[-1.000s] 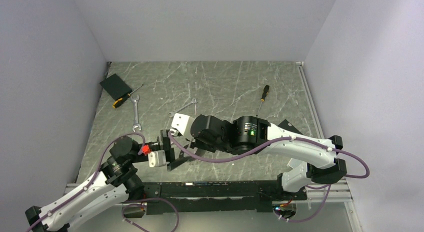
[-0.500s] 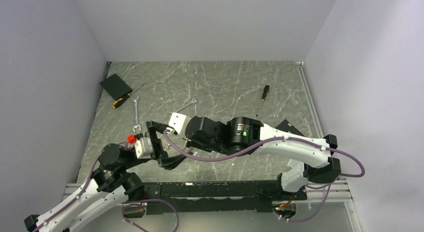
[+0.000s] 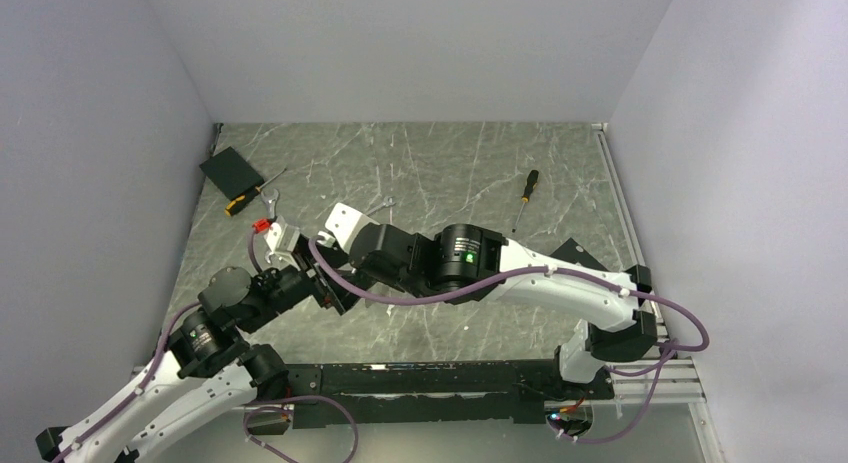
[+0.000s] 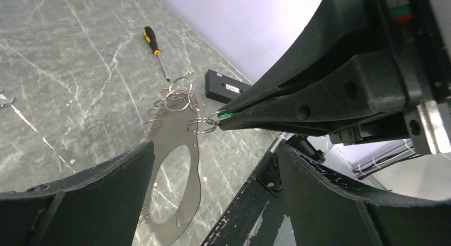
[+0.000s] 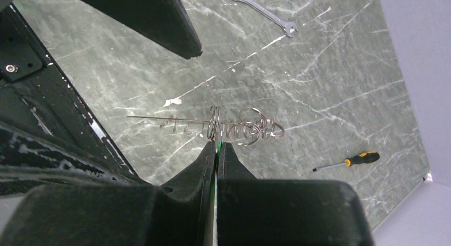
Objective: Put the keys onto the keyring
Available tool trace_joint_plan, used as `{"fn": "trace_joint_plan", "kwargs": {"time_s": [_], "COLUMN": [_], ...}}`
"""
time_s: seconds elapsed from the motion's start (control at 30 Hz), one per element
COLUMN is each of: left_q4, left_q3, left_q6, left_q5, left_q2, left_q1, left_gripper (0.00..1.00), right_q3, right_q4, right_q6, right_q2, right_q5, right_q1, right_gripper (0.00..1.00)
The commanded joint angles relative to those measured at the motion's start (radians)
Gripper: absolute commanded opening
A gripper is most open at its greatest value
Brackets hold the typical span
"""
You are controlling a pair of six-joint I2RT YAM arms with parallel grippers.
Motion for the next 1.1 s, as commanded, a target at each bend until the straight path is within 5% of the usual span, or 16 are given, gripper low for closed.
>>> {"fn": "trace_joint_plan", "kwargs": {"time_s": [0.0,0.47,1.07], "left_q4": [0.058,0.191,0.514], "left_q3": [-0.019,-0.112,-0.331], "left_q6": [-0.011,0.262,0.436], "left_q5": [0.016,0.171,0.277], "left_q2": [0.014,-0.028,0.11], "left_q1": [-0.004,-0.004,-0.004], "left_gripper": [0.89,0.78,0.66], "right_q3": [0.099,0.217,-0.087], "right_q4": [-0.076,-0.178,-0.069], "right_q6": [0.014,0.05,0.097], "right_q2": [0.025,0.088,-0.04], "right_q5": [0.038,-0.037,-0.074], "right_q1": [-0.003,-0.006,-0.017], "right_gripper": [0.0,0.0,0.0]}}
